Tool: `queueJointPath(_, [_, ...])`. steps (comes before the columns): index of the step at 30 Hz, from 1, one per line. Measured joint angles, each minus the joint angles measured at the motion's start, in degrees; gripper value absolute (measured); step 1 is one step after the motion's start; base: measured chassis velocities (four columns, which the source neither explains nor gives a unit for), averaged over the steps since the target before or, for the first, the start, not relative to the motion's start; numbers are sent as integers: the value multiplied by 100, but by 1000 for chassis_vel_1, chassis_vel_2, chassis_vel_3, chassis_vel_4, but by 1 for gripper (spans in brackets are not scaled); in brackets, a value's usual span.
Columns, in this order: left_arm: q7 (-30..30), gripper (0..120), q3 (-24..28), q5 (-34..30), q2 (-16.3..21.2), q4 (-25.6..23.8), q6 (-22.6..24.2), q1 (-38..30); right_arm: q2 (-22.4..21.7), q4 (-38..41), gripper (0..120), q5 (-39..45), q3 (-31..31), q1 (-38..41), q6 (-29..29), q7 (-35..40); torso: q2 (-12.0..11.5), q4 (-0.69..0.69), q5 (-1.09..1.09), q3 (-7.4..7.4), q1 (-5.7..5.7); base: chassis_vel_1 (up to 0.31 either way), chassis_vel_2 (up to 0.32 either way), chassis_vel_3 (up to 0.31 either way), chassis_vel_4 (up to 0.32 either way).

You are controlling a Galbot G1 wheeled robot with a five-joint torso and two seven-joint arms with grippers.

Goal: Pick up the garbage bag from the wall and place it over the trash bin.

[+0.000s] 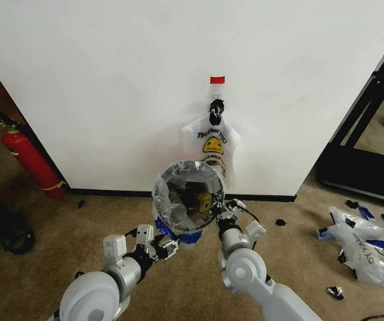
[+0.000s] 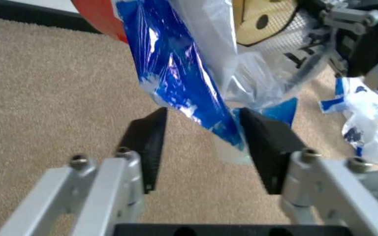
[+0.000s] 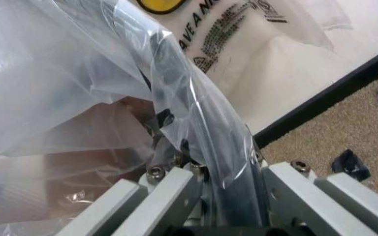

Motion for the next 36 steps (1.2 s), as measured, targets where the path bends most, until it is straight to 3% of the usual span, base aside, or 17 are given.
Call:
queueJointPath(7, [76,11,-16,95,9,55,-23,37,-21,26,0,-2,35,-3,-12,-20,0,0,-1,0,0,0,0,0,0])
queueJointPath(11, [283,0,-53,291,42,116,10,107,-13,89,0,46,73,-1,-28,-20,0,0,0,0,0,0,0,0,0])
queueJointPath(18, [754,0,-8,1173,61,601,-142,93,-37,300,0,236,113,-49,-105,5,0,0,-1,0,0,0,0,0,0])
queueJointPath(27, [980,0,83,2397,16,1297,-863,-75,-172,562,0,410,85,-202,-247,12,0,0,-1,0,0,0,0,0,0])
queueJointPath(36, [984,0,32,2508,20,1381,-958,-60,-237,572,0,343,-27,-227,-331,-23,0,0,0,0,0,0,0,0,0])
